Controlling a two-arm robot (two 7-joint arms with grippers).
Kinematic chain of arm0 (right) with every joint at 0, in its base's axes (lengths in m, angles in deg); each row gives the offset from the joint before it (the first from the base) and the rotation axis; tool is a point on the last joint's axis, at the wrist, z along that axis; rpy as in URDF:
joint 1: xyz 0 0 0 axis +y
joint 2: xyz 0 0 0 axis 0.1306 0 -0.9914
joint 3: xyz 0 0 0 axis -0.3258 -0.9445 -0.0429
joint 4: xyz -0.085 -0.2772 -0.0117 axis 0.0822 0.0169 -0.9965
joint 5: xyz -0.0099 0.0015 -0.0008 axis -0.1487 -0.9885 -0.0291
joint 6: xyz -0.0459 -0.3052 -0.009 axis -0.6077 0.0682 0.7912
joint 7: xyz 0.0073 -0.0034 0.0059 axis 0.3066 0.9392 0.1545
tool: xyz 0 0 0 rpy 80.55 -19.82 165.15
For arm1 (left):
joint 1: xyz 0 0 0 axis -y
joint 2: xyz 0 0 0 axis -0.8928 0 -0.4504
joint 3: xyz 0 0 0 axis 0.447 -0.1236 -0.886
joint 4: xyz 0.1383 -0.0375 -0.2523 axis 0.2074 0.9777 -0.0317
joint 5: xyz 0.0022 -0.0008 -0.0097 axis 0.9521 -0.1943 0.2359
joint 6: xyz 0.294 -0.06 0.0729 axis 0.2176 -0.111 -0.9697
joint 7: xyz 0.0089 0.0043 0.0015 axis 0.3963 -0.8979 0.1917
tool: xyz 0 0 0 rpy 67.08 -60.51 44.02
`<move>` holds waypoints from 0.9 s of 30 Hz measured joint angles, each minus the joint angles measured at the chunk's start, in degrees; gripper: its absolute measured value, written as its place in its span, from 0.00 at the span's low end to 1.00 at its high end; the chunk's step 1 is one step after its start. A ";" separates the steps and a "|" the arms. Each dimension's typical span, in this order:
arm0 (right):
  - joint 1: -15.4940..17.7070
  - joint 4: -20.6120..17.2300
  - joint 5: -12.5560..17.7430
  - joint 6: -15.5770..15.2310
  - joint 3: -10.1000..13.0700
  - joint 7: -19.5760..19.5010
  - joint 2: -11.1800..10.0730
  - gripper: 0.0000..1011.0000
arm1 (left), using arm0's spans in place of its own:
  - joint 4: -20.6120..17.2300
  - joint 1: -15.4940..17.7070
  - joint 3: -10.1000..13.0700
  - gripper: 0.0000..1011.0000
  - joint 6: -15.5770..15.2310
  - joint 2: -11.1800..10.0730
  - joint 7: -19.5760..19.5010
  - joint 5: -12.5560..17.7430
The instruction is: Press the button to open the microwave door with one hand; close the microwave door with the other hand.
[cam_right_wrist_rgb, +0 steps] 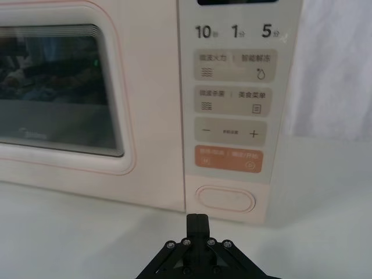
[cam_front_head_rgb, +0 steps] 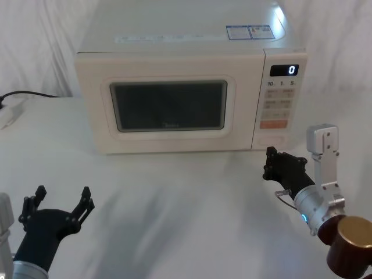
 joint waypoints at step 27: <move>-10.34 15.57 -0.61 4.48 0.69 1.47 0.34 0.00 | 0.00 0.00 0.00 0.99 0.00 0.00 0.00 0.00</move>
